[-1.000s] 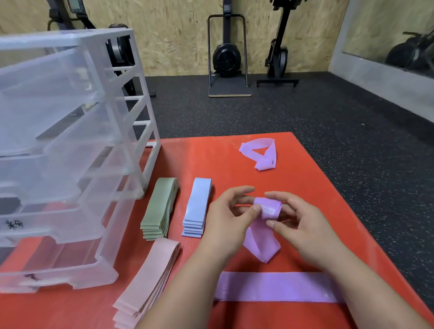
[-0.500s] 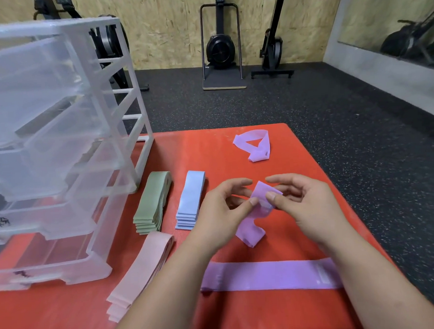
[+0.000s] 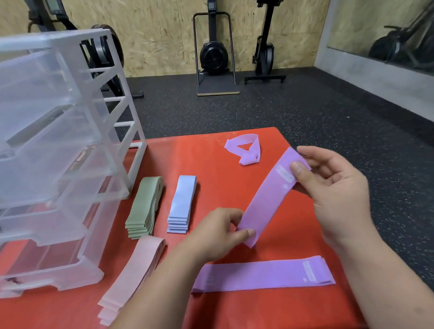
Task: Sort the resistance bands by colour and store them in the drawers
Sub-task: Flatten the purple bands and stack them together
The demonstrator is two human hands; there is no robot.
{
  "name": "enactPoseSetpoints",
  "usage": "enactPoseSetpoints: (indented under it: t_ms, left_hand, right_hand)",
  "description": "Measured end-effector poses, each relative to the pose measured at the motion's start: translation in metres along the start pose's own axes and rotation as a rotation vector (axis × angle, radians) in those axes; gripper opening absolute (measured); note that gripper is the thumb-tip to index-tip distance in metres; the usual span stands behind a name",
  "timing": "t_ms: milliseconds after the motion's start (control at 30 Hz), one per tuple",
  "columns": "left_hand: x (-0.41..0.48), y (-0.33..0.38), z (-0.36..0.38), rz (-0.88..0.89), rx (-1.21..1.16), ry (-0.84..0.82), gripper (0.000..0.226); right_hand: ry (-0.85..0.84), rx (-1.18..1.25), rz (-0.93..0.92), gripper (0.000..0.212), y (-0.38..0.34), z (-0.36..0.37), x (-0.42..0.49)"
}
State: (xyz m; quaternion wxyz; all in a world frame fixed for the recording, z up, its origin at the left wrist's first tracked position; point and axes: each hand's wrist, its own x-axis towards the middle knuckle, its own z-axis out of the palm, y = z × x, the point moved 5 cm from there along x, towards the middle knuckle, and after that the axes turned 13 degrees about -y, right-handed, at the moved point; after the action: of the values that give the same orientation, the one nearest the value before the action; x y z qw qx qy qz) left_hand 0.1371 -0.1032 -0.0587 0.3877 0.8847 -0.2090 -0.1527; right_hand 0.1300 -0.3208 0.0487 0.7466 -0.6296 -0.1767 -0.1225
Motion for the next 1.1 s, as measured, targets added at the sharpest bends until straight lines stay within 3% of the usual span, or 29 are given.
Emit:
enactPoseSetpoints:
  t_ms: [233,400,633,833,933,1100]
  left_hand:
    - [-0.014,0.000,-0.024,-0.032,0.058,0.105,0.009]
    - [-0.034,-0.012,-0.037,-0.074,-0.052,0.092,0.008]
    - [-0.069,-0.014,-0.040,-0.147,-0.365,0.212,0.016]
    - [-0.091,-0.027,-0.037,-0.204,-0.494,0.310,0.018]
    - [-0.099,-0.033,-0.036,-0.231,-0.414,0.323,0.013]
    - [-0.107,-0.036,-0.028,-0.344,-0.146,0.331,0.023]
  right_hand:
    - [0.308,0.005,0.039,0.024,0.009,-0.056,-0.013]
    - [0.352,0.015,0.232,0.023,0.033,-0.096,-0.032]
    - [0.157,-0.193,0.491,0.028,0.052,-0.107,-0.059]
    - [-0.052,-0.537,0.510,0.027,0.041,-0.106,-0.077]
    - [-0.131,-0.725,0.513,0.026,0.038,-0.102,-0.082]
    - [-0.227,-0.924,0.514,0.023,0.038,-0.100,-0.086]
